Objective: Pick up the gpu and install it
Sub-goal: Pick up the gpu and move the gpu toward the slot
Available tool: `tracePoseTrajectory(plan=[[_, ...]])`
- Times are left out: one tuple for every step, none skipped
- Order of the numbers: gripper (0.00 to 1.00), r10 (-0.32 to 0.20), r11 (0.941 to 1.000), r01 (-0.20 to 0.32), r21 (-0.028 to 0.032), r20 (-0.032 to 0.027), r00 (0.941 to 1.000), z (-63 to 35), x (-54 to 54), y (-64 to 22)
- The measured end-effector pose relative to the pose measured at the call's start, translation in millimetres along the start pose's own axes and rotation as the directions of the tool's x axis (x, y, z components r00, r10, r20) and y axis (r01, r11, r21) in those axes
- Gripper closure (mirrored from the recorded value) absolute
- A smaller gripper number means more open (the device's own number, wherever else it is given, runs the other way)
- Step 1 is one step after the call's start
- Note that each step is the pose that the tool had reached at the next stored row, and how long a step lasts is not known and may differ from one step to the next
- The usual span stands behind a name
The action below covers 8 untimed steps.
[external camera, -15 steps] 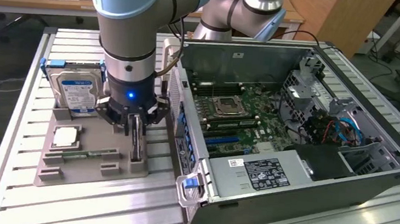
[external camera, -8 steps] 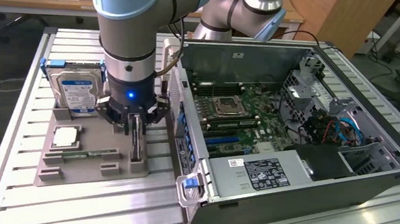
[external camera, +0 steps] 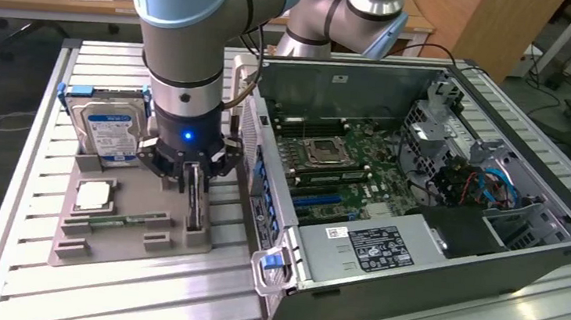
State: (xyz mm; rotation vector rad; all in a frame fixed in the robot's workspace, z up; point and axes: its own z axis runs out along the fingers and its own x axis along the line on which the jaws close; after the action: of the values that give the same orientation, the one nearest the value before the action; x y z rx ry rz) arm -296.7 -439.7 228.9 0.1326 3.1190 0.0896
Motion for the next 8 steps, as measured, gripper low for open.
tracePoseTrajectory(plan=[[0.58, 0.000, 1.0000, 0.000, 0.0000, 0.0000, 1.0000, 0.0, -0.1, 0.0], [0.58, 0.000, 1.0000, 0.000, 0.0000, 0.0000, 1.0000, 0.0, -0.1, 0.0], [0.58, 0.000, 1.0000, 0.000, 0.0000, 0.0000, 1.0000, 0.0, -0.1, 0.0], [0.58, 0.000, 1.0000, 0.000, 0.0001, 0.0000, 1.0000, 0.0, -0.1, 0.0], [0.58, 0.000, 1.0000, 0.000, 0.0000, -0.0001, 1.0000, 0.0, -0.1, 0.0], [0.58, 0.000, 1.0000, 0.000, 0.0000, 0.0000, 1.0000, 0.0, -0.1, 0.0], [0.58, 0.000, 1.0000, 0.000, 0.0000, 0.0000, 1.0000, 0.0, -0.1, 0.0], [0.58, 0.000, 1.0000, 0.000, 0.0000, -0.0001, 1.0000, 0.0, -0.1, 0.0]])
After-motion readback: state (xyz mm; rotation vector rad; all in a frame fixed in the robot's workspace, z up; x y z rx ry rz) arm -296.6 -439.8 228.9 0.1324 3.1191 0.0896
